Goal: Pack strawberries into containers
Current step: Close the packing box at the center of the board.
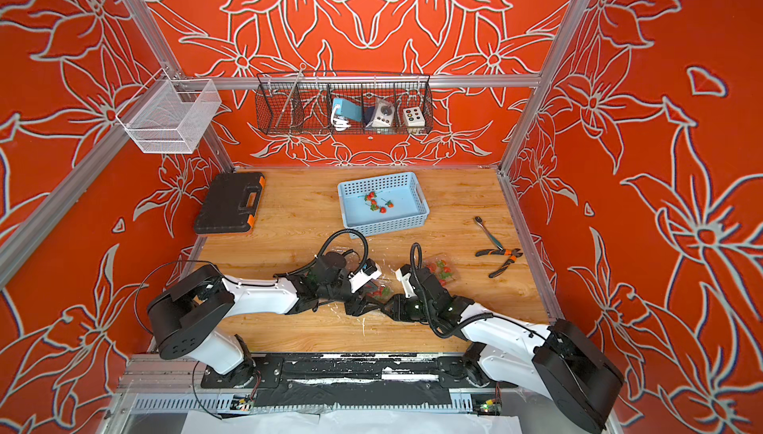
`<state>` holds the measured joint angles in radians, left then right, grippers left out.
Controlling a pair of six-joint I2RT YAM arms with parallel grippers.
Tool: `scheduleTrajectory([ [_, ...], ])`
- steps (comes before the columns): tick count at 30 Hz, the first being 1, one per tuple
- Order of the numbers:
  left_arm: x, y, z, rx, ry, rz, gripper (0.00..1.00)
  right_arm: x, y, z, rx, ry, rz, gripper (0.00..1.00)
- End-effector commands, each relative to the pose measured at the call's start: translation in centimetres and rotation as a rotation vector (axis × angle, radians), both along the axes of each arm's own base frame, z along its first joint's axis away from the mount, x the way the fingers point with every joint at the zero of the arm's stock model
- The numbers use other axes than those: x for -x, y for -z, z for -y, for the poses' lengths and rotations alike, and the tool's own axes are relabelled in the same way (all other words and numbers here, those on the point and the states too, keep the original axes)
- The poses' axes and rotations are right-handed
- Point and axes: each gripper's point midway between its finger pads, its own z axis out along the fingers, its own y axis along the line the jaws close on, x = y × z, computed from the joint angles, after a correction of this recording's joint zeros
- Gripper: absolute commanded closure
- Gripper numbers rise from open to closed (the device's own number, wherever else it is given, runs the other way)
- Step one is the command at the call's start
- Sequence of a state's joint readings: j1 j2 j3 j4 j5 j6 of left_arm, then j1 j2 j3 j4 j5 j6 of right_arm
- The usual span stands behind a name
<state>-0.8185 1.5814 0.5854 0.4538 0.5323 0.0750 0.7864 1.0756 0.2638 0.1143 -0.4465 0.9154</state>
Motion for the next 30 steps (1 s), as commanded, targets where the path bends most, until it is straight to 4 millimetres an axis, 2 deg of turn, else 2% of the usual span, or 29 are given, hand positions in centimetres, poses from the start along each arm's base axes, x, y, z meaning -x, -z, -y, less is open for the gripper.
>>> scheduleTrajectory([
  [1,1.0,1.8,-0.8,-0.054,0.008,-0.037,0.39,0.5,1.9,1.4,0.06,0.043,-0.03,0.65],
  [3,1.0,1.8,-0.9,-0.056,0.008,-0.037,0.39,0.8,2.0,1.5,0.057,0.046,-0.033,0.59],
  [6,1.1,1.9,-0.8,-0.056,0.012,-0.042,0.39,0.9,1.9,1.9,0.061,0.057,-0.029,0.59],
  [13,1.2,2.2,-0.9,-0.06,0.015,-0.052,0.39,1.2,2.2,2.3,0.067,0.068,-0.032,0.67],
  [20,1.3,2.2,-0.9,-0.061,0.016,-0.055,0.4,1.1,2.7,2.0,0.081,0.06,-0.039,0.71],
  [21,1.2,2.0,-0.8,-0.056,0.016,-0.05,0.39,1.1,2.7,2.0,0.082,0.058,-0.038,0.7],
  [23,0.9,1.5,-0.8,-0.048,0.006,-0.036,0.4,0.9,2.3,2.3,0.107,0.057,-0.022,0.61],
  [25,0.5,0.6,-0.6,-0.029,-0.007,-0.014,0.39,0.5,1.5,3.0,0.148,0.069,0.014,0.57],
  [30,-1.3,-3.1,-0.7,0.066,-0.089,0.057,0.36,-0.3,-1.4,5.1,0.223,0.092,0.133,0.49],
])
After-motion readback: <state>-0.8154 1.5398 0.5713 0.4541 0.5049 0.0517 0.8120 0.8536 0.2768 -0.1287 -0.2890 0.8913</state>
